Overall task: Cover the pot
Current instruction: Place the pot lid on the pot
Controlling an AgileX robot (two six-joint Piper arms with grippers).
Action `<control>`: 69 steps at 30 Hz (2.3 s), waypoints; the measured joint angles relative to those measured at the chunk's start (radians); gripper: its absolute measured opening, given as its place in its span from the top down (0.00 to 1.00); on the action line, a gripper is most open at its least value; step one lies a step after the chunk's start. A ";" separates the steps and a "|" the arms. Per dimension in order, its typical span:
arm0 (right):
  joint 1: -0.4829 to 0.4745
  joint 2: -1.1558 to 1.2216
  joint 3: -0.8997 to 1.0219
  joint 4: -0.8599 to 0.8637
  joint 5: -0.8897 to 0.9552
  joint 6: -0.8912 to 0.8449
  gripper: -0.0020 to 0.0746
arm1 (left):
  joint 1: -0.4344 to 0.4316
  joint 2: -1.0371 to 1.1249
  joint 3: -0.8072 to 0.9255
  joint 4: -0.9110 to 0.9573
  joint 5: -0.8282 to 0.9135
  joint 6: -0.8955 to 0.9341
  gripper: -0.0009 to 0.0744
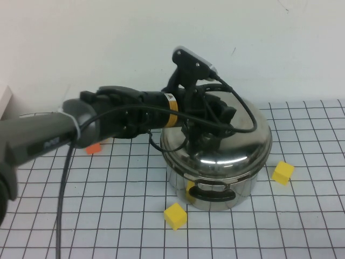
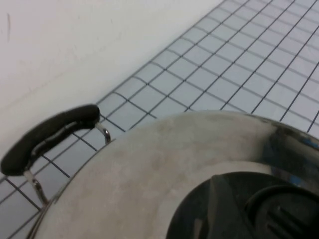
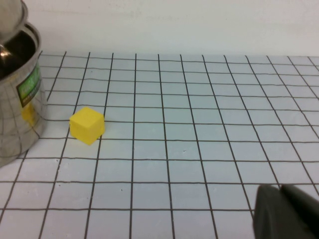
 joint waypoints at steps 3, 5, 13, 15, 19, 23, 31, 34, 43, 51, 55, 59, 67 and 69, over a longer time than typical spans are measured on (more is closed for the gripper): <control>0.000 0.000 0.000 0.000 0.000 0.000 0.96 | -0.004 0.031 -0.015 0.005 0.009 -0.006 0.56; 0.000 0.000 0.000 0.000 0.000 0.000 0.96 | -0.006 0.044 -0.017 0.018 0.019 -0.008 0.56; 0.000 0.000 0.000 0.000 0.000 0.000 0.96 | -0.008 0.067 -0.019 0.034 0.072 0.001 0.56; 0.000 0.000 0.000 0.000 0.000 0.000 0.96 | -0.008 0.074 -0.025 0.032 0.072 0.010 0.56; 0.000 0.000 0.000 0.000 0.000 0.000 0.96 | -0.008 0.085 -0.032 0.015 0.062 0.020 0.56; 0.000 0.000 0.000 0.000 0.000 0.000 0.96 | -0.008 0.091 -0.039 -0.003 0.050 0.058 0.56; 0.000 0.000 0.000 0.000 0.000 0.000 0.96 | -0.008 0.105 -0.055 -0.081 0.042 0.145 0.56; 0.000 0.000 0.000 0.000 0.000 0.000 0.96 | -0.008 0.107 -0.056 -0.100 0.042 0.161 0.56; 0.000 0.000 0.000 0.000 0.000 0.000 0.96 | -0.008 0.108 -0.056 -0.147 0.004 0.205 0.56; 0.000 0.000 0.000 0.000 0.000 0.000 0.96 | -0.008 0.108 -0.056 -0.155 0.002 0.218 0.56; 0.000 0.000 0.000 0.000 0.000 0.000 0.96 | -0.008 0.108 -0.056 -0.155 0.045 0.216 0.56; 0.000 0.000 0.000 0.000 0.000 0.000 0.96 | -0.008 0.108 -0.056 -0.155 0.072 0.210 0.56; 0.000 0.000 0.000 0.000 0.000 0.000 0.96 | -0.008 0.108 -0.056 -0.155 0.028 0.179 0.56; 0.000 0.000 0.000 0.000 0.000 0.000 0.96 | -0.008 0.108 -0.056 -0.155 0.024 0.179 0.56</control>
